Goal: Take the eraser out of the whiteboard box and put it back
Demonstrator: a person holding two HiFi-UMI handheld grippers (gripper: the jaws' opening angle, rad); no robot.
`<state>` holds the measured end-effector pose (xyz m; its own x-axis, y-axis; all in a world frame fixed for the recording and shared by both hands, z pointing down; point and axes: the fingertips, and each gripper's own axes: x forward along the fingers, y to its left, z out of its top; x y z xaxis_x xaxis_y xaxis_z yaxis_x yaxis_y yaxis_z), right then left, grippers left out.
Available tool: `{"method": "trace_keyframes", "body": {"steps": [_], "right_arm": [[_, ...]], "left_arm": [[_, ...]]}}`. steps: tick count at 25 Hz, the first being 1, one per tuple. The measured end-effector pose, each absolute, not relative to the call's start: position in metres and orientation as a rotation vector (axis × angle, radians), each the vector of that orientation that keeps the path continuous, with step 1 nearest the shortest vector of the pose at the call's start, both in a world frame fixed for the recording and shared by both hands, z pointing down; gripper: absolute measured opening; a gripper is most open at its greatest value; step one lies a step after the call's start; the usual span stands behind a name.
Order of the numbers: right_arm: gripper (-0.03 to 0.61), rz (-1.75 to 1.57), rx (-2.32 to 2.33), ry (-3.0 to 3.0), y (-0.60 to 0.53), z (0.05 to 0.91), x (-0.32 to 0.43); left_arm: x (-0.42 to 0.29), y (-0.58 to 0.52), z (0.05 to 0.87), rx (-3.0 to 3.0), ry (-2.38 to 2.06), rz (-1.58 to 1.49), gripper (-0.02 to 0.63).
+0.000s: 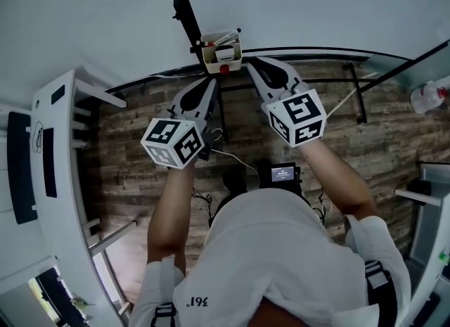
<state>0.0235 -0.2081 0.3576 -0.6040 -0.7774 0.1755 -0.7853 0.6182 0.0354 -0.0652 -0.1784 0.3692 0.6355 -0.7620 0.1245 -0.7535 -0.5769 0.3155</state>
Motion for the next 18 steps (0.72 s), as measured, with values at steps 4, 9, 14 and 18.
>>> {"method": "trace_keyframes", "body": {"steps": [4, 9, 14, 18], "right_arm": [[0.050, 0.064, 1.299, -2.695, -0.194, 0.347, 0.031], [0.044, 0.104, 1.304, -2.731, -0.176, 0.337, 0.041], [0.043, 0.142, 1.296, -2.753, -0.160, 0.332, 0.047], [0.041, 0.171, 1.298, -2.750, -0.151, 0.336, 0.054]], "left_arm": [[-0.066, -0.164, 0.360, 2.527, -1.210, -0.064, 0.011], [-0.066, -0.146, 0.357, 2.524, -1.197, -0.085, 0.011], [-0.068, -0.131, 0.358, 2.503, -1.185, -0.103, 0.010], [-0.069, -0.123, 0.360, 2.492, -1.184, -0.120, 0.011]]}}
